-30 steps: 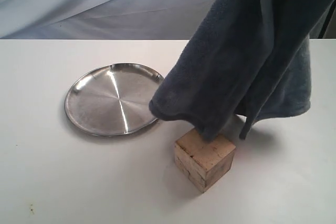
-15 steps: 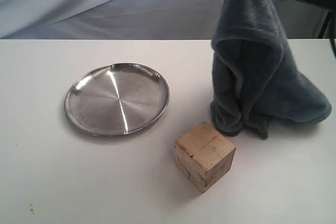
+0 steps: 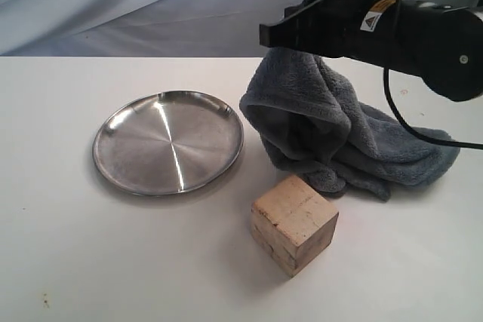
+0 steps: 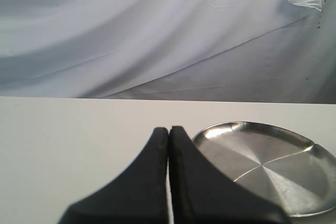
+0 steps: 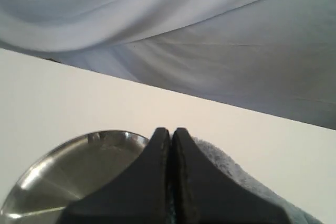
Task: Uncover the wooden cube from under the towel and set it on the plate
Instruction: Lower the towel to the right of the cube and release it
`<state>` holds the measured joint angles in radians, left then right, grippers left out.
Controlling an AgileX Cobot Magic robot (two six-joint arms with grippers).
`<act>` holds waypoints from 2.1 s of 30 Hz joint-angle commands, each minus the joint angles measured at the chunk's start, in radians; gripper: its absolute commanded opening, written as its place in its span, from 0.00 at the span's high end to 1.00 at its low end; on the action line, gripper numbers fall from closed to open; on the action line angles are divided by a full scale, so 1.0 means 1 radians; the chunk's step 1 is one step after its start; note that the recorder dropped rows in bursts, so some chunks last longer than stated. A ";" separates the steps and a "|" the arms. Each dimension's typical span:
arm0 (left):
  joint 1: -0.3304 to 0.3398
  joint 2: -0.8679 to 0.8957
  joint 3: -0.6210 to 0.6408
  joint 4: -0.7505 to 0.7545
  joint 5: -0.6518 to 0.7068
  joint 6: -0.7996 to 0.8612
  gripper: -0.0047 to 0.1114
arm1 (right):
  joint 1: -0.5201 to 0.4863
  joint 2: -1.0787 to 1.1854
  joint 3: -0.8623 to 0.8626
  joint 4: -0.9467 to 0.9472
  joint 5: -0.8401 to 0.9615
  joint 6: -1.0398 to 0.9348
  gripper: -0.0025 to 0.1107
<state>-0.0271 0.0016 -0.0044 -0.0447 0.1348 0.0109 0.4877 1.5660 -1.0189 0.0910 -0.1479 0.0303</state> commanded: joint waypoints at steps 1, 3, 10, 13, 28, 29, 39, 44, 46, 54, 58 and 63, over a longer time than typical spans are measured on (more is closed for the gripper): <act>-0.001 -0.002 0.004 0.001 -0.002 -0.003 0.95 | 0.012 -0.002 -0.007 -0.002 -0.065 0.096 0.98; -0.001 -0.002 0.004 0.001 -0.002 -0.003 0.95 | 0.019 -0.002 -0.007 -0.002 -0.080 0.110 0.98; -0.001 -0.002 0.004 0.001 -0.002 -0.003 0.95 | 0.056 -0.002 -0.007 -0.002 -0.134 0.135 0.98; -0.001 -0.002 0.004 0.001 -0.002 -0.003 0.95 | 0.061 -0.002 -0.007 -0.002 -0.139 0.135 0.98; -0.001 -0.002 0.004 0.001 -0.002 -0.003 0.95 | -0.130 -0.002 0.026 -0.025 0.061 -0.128 0.98; -0.001 -0.002 0.004 0.001 -0.002 -0.003 0.95 | -0.142 -0.002 0.044 -0.025 0.063 -0.126 0.98; -0.001 -0.002 0.004 0.001 -0.002 -0.003 0.95 | -0.219 0.059 0.140 0.000 0.072 -0.109 0.98; -0.001 -0.002 0.004 0.001 -0.002 -0.003 0.95 | -0.219 0.059 0.140 0.000 0.056 -0.109 0.87; -0.001 -0.002 0.004 0.001 -0.002 -0.003 0.95 | -0.219 0.059 0.140 0.000 0.056 -0.109 0.75; -0.001 -0.002 0.004 0.001 -0.002 0.000 0.95 | -0.219 -0.009 0.138 0.018 0.025 -0.073 0.30; -0.001 -0.002 0.004 0.001 -0.002 0.000 0.95 | -0.219 -0.097 0.138 0.018 0.027 -0.073 0.29; -0.001 -0.002 0.004 0.001 -0.002 0.000 0.95 | -0.189 -0.219 0.138 0.018 0.077 -0.045 0.29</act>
<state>-0.0271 0.0016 -0.0044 -0.0447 0.1348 0.0109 0.2776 1.4069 -0.8800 0.1033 -0.0966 -0.0373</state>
